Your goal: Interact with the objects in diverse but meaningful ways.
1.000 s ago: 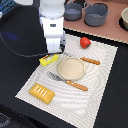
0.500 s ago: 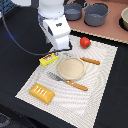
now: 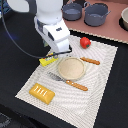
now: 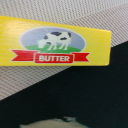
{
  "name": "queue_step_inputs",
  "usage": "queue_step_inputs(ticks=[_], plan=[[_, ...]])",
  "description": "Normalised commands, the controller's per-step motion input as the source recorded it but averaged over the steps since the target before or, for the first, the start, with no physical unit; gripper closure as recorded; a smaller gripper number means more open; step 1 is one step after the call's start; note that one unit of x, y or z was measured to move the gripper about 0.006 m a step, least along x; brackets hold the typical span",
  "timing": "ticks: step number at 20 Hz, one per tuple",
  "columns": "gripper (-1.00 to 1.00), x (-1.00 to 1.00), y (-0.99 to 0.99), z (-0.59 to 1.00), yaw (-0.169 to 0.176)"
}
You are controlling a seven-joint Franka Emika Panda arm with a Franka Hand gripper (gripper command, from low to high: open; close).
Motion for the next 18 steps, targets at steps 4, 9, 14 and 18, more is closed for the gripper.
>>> queue_step_inputs(ticks=[4, 9, 14, 18], plan=[[1.00, -0.12, -0.22, -0.48, 0.000], [1.00, -0.16, -0.17, -0.48, 0.002], [1.00, -0.12, -0.12, -0.41, 0.010], [1.00, -0.23, -0.06, 0.11, 0.052]])
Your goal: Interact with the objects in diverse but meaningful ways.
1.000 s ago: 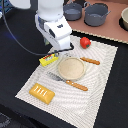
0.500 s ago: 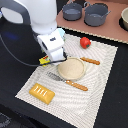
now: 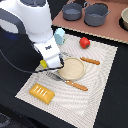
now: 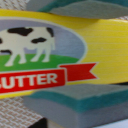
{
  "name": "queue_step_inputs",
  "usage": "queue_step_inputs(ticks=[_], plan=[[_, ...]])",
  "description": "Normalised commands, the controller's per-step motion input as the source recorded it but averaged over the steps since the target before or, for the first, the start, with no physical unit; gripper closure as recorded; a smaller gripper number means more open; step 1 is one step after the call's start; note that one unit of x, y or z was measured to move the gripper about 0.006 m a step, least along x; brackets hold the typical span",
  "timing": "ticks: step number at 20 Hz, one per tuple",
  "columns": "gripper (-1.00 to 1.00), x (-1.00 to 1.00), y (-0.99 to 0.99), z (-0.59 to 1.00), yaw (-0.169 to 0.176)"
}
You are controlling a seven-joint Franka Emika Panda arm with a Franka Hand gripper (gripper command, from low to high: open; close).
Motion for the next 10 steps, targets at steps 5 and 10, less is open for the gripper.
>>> queue_step_inputs(ticks=[5, 10], plan=[[1.00, -0.52, 0.00, 0.77, 0.104], [1.00, -0.57, -0.02, 0.95, 0.095]])
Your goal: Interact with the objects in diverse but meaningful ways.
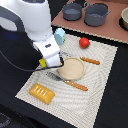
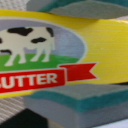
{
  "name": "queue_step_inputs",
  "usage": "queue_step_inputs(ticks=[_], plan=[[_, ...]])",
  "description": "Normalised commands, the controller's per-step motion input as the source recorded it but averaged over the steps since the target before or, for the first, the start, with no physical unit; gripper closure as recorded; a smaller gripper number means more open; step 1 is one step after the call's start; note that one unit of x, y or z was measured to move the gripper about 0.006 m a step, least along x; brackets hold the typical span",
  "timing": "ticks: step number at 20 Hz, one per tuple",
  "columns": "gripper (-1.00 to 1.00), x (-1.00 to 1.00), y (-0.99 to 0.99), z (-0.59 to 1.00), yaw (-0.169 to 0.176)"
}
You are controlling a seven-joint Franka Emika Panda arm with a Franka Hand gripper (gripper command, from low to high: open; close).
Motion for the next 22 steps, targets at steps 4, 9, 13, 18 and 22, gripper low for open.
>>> queue_step_inputs(ticks=[4, 9, 13, 18, 22], plan=[[1.00, -0.56, -0.22, 0.79, 0.083], [1.00, -0.36, -0.66, 0.47, 0.012], [1.00, -0.29, -0.80, 0.26, 0.000], [1.00, -0.26, -0.79, 0.06, 0.000], [1.00, -0.18, -0.73, -0.06, -0.007]])
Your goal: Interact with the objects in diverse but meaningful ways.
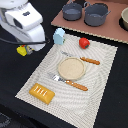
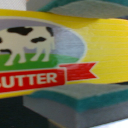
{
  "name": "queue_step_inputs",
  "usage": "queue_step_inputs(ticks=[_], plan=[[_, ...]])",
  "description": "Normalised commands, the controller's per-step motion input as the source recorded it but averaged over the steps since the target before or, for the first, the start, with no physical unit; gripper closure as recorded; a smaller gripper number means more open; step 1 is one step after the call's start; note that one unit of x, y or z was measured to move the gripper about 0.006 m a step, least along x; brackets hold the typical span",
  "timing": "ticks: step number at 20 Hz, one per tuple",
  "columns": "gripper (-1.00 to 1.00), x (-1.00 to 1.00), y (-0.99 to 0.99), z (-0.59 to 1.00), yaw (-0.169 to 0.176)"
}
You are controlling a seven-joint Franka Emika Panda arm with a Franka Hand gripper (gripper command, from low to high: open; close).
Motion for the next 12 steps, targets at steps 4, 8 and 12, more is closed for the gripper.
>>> queue_step_inputs(ticks=[4, 8, 12], plan=[[1.00, -0.14, -0.62, -0.22, -0.038], [1.00, -0.01, -0.52, -0.23, -0.070], [1.00, 0.04, -0.39, -0.27, -0.069]])
